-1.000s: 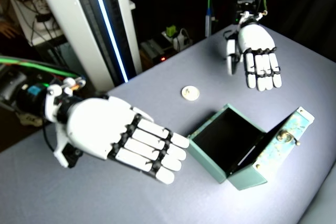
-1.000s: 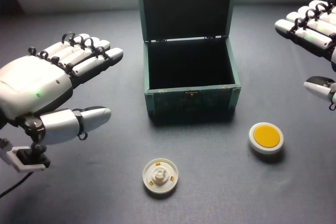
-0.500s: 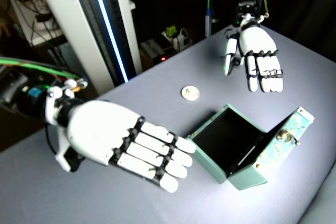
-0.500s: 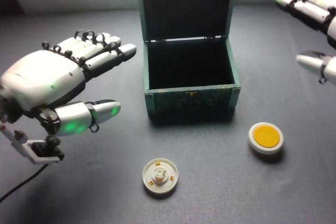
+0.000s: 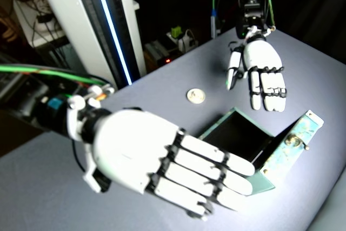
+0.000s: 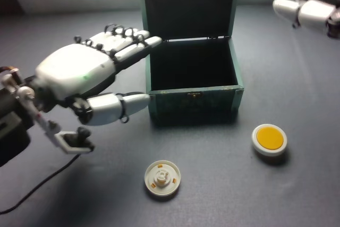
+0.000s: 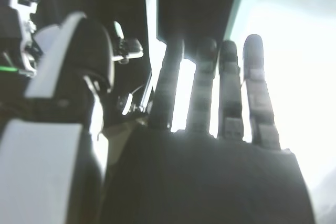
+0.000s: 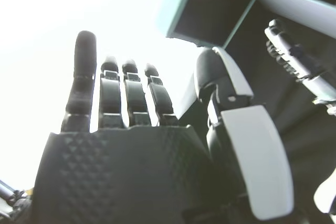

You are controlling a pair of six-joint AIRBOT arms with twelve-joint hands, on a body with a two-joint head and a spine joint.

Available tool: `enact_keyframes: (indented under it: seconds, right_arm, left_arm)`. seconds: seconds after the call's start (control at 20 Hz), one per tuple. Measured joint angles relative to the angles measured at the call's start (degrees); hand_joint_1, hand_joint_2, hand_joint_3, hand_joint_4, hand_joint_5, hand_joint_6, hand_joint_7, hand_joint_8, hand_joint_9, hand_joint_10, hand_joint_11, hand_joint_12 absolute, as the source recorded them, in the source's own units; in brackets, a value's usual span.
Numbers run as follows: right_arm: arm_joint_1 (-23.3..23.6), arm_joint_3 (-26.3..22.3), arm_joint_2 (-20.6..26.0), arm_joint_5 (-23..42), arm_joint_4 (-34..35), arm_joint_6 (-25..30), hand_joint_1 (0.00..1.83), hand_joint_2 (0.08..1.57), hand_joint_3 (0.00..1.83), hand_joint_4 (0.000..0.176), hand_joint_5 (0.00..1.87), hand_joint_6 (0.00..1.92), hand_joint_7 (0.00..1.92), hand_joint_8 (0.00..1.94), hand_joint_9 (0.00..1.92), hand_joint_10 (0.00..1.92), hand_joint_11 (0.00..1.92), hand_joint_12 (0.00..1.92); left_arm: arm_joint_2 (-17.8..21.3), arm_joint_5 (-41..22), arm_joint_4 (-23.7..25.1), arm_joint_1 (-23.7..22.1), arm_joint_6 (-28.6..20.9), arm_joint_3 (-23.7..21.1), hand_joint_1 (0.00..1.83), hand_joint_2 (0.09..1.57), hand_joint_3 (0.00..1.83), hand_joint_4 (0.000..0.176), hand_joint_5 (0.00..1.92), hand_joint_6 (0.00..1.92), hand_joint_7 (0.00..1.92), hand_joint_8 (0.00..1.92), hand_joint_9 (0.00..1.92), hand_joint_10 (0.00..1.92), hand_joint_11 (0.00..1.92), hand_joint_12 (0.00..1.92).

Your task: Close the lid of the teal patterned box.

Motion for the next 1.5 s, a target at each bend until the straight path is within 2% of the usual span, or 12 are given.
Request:
enact_keyframes:
  seconds: [0.1,0.15,0.35,0.5,0.55,0.7,0.85,1.05,1.3,1.35,1.4,1.5]
  right_arm:
    - [2.2,2.3,-1.4,-1.7,0.0,0.0,0.15,1.49,0.0,0.0,0.0,0.0,0.0,0.0,0.0,0.02,0.0,1.92]
    - [2.9,3.1,-2.1,-2.4,0.0,0.0,0.19,1.45,0.0,0.0,0.0,0.0,0.0,0.0,0.0,0.0,0.0,1.92]
    - [5.7,6.8,-5.4,-6.1,0.2,0.0,0.1,1.42,0.0,0.0,0.0,0.0,0.0,0.0,0.0,0.0,0.0,1.92]
    - [7.0,10.1,-8.6,-8.9,0.0,0.0,0.14,1.41,0.0,0.0,0.06,0.02,0.22,0.04,0.0,0.74,0.0,1.9]
    - [7.2,11.0,-9.7,-9.8,0.1,-0.1,0.03,1.41,0.0,0.0,0.01,0.0,0.09,0.02,0.0,0.39,0.0,1.89]
    - [7.5,13.6,-12.4,-12.4,0.8,0.0,0.06,1.34,0.0,0.0,0.02,0.01,0.06,0.01,0.0,0.16,0.0,1.92]
    - [7.5,15.1,-14.1,-14.6,1.1,0.0,0.15,1.33,0.0,0.0,0.07,0.01,0.14,0.0,0.0,0.4,0.0,1.43]
    - [7.7,16.0,-14.6,-15.1,1.4,0.0,0.18,1.34,0.01,0.0,0.38,0.08,0.36,0.06,0.25,0.48,0.0,1.49]
    - [7.9,16.3,-14.8,-13.9,1.9,0.0,0.13,1.36,0.0,0.0,0.47,0.07,0.72,0.05,0.54,0.93,0.11,1.72]
    - [7.9,16.3,-14.7,-13.9,1.9,0.0,0.12,1.38,0.0,0.0,0.52,0.06,0.78,0.07,0.59,1.02,0.09,1.77]
    - [7.9,16.3,-14.7,-13.9,2.0,0.0,0.11,1.4,0.0,0.0,0.54,0.07,0.82,0.09,0.63,1.05,0.17,1.77]
    - [7.9,15.8,-14.7,-13.4,2.1,0.0,0.14,1.41,0.0,0.0,0.6,0.09,0.84,0.09,0.6,1.2,0.23,1.81]
  left_arm:
    - [-1.6,1.3,2.0,-1.7,-1.0,1.4,0.19,1.35,0.0,0.071,0.0,0.0,0.0,0.0,0.0,0.0,0.0,0.57]
    - [-2.1,1.9,2.3,-2.3,-1.2,1.8,0.27,1.37,0.0,0.027,0.0,0.0,0.0,0.0,0.0,0.0,0.0,0.35]
    - [-4.5,3.5,4.1,-5.3,-2.7,4.0,0.36,1.42,0.01,0.001,0.02,0.01,0.0,0.0,0.0,0.0,0.0,0.35]
    - [-5.2,4.2,6.1,-6.5,-3.0,4.5,0.36,1.41,0.0,0.0,0.06,0.02,0.0,0.0,0.01,0.0,0.0,0.69]
    - [-5.5,4.5,6.3,-6.6,-3.5,4.7,0.35,1.4,0.0,0.0,0.06,0.03,0.0,0.0,0.02,0.01,0.0,0.77]
    - [-6.0,5.1,7.6,-6.9,-3.9,5.0,0.32,1.39,0.0,0.0,0.05,0.02,0.0,0.0,0.0,0.0,0.0,0.63]
    - [-5.9,4.8,7.6,-7.2,-4.1,5.0,0.39,1.44,0.01,0.0,0.04,0.02,0.0,0.0,0.0,0.0,0.0,0.5]
    - [-5.9,4.3,7.9,-7.2,-4.3,5.0,0.25,1.33,0.0,0.021,0.03,0.01,0.0,0.0,0.0,0.0,0.0,0.03]
    - [-5.9,3.6,8.0,-7.2,-4.5,5.0,0.21,1.3,0.0,0.008,0.04,0.01,0.0,0.0,0.0,0.0,0.0,0.0]
    - [-5.9,3.6,8.0,-7.2,-4.5,5.0,0.26,1.32,0.0,0.049,0.05,0.01,0.0,0.0,0.0,0.0,0.0,0.0]
    - [-5.9,3.5,8.0,-7.2,-4.6,5.0,0.37,1.32,0.0,0.024,0.02,0.01,0.0,0.0,0.0,0.0,0.0,0.0]
    - [-5.9,3.5,7.9,-7.2,-4.7,5.0,0.25,1.32,0.0,0.039,0.0,0.0,0.0,0.0,0.0,0.0,0.0,0.0]
